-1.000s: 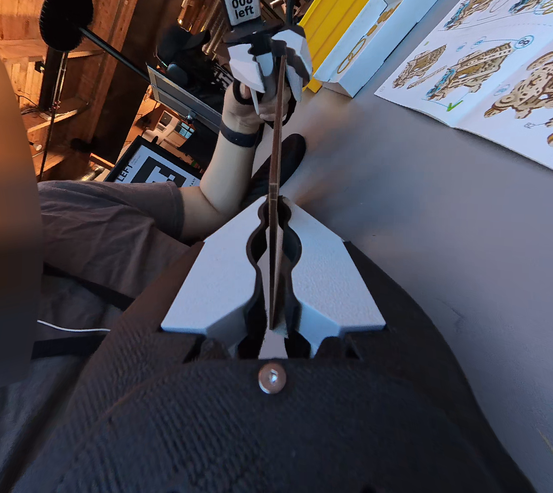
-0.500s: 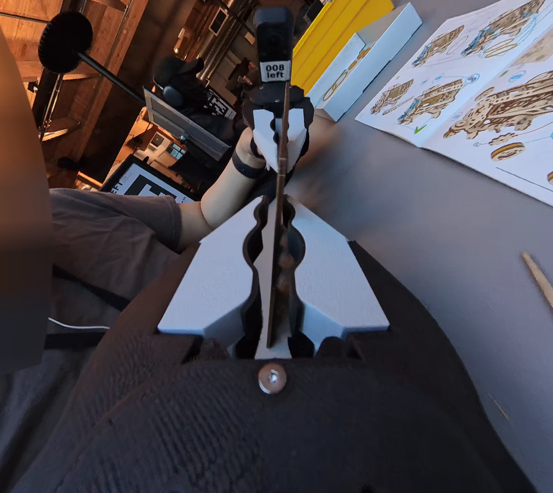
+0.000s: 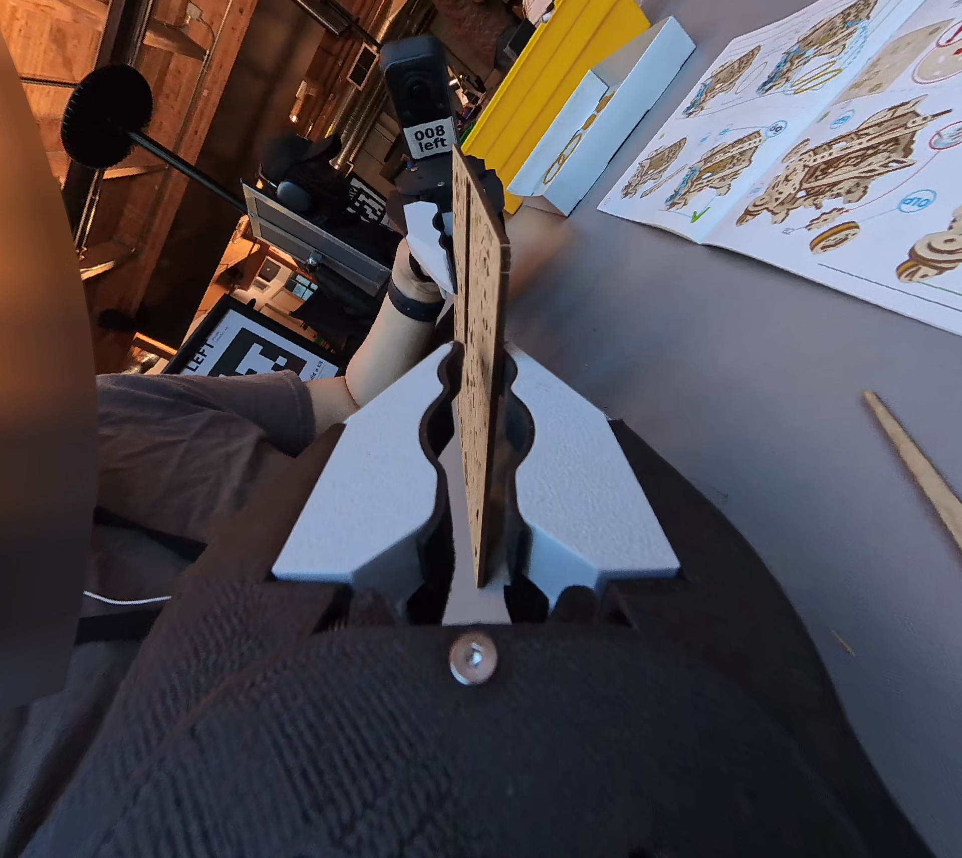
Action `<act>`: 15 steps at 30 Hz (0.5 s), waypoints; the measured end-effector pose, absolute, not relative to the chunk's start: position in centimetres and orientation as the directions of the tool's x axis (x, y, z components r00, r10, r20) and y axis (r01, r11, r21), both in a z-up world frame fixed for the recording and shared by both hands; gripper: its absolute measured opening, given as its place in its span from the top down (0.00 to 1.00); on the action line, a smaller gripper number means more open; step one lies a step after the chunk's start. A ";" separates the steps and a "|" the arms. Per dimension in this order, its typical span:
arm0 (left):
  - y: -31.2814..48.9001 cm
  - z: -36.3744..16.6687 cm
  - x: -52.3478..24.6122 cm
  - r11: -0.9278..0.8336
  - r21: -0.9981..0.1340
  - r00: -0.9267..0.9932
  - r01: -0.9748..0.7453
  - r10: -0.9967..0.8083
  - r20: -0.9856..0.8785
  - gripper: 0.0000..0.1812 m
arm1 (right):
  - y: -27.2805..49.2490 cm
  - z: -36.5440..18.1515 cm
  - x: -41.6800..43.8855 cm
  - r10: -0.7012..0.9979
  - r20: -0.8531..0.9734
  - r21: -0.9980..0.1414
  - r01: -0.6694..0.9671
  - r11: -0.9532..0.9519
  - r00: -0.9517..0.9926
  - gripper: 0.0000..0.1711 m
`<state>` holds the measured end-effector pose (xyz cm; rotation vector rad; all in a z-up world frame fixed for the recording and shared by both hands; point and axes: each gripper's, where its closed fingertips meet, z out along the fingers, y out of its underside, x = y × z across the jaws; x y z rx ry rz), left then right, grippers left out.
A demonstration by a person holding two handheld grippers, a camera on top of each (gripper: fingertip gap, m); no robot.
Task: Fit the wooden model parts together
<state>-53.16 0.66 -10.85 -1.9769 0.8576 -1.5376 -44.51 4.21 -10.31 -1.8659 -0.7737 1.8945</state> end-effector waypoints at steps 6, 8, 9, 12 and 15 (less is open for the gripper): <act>0.8 -11.5 -53.1 -0.731 -0.660 0.174 -0.172 -0.682 0.710 0.98 | 3.8 -10.2 -44.5 0.586 -0.805 -0.593 0.135 -0.794 -0.089 1.00; 0.9 -11.8 -53.1 -0.755 -0.632 0.180 -0.173 -0.655 0.734 0.98 | 3.8 -10.2 -44.4 0.584 -0.807 -0.591 0.136 -0.795 -0.088 1.00; 0.8 -11.8 -53.1 -0.762 -0.625 0.177 -0.169 -0.647 0.742 0.98 | 3.9 -10.2 -44.4 0.586 -0.805 -0.593 0.133 -0.795 -0.088 1.00; 0.7 -11.7 -53.2 -0.773 -0.613 0.164 -0.164 -0.634 0.756 0.95 | 4.0 -10.2 -44.3 0.586 -0.806 -0.592 0.128 -0.796 -0.085 1.00; 0.3 -12.5 -53.5 -0.784 -0.587 0.177 -0.202 -0.619 0.765 0.94 | 4.3 -10.1 -44.1 0.581 -0.809 -0.587 0.116 -0.801 -0.084 1.00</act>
